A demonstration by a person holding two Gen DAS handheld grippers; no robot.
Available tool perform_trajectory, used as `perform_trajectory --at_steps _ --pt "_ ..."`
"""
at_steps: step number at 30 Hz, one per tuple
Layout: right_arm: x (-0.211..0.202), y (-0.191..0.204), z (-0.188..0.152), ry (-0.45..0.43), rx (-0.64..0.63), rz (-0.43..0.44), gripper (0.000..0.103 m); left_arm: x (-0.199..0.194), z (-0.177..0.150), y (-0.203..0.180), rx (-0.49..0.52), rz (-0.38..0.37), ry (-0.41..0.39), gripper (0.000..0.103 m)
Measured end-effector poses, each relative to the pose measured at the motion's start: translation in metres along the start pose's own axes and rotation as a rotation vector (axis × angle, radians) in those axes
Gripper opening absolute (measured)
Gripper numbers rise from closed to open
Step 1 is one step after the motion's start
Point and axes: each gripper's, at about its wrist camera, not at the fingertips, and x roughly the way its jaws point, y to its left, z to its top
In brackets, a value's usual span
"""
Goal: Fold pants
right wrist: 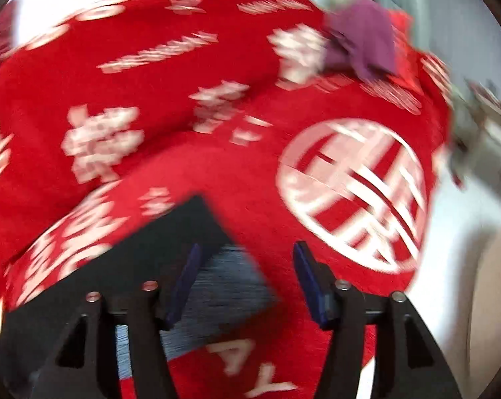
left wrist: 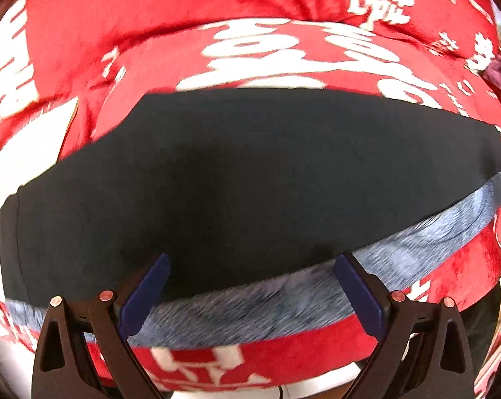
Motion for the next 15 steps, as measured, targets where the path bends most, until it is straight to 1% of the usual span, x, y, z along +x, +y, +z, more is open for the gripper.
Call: perform_trajectory --at_steps 1,3,4,6,8,9,10,11,12,13,14,15 --pt "0.000 0.013 -0.001 0.011 -0.048 0.040 0.080 0.000 0.004 -0.007 0.012 0.003 -0.007 0.100" --pt "0.007 0.066 -0.010 0.053 -0.224 0.166 0.080 0.003 0.014 -0.020 0.027 0.008 -0.014 0.100" --pt "0.010 0.084 -0.015 0.064 -0.286 0.193 0.080 0.006 0.017 -0.022 0.019 0.011 -0.008 0.100" --pt "0.025 0.130 -0.027 0.082 -0.451 0.247 0.080 0.016 0.022 -0.017 -0.014 0.011 0.026 0.100" --pt "0.048 0.158 -0.033 0.107 -0.529 0.267 0.080 0.027 0.024 -0.007 -0.056 -0.005 0.065 0.100" --pt "0.063 0.165 -0.033 0.132 -0.553 0.264 0.080 0.028 0.022 0.001 -0.079 -0.031 0.061 0.100" --pt "0.078 0.166 -0.032 0.156 -0.575 0.239 0.080 0.027 0.022 0.004 -0.086 -0.027 0.054 0.100" --pt "0.089 0.162 -0.029 0.166 -0.584 0.211 0.081 0.027 0.021 0.007 -0.088 -0.022 0.053 0.100" --pt "0.099 0.151 -0.024 0.169 -0.570 0.215 0.082 0.027 0.020 0.010 -0.092 -0.027 0.052 0.100" --pt "0.107 0.134 -0.014 0.173 -0.518 0.226 0.082 0.028 0.020 0.011 -0.094 -0.026 0.051 0.102" --pt "0.116 0.120 -0.003 0.178 -0.469 0.193 0.082 0.029 0.020 0.011 -0.097 -0.021 0.052 0.102" --pt "0.124 0.097 0.010 0.187 -0.407 0.124 0.082 0.029 0.021 0.009 -0.100 -0.012 0.053 0.102"
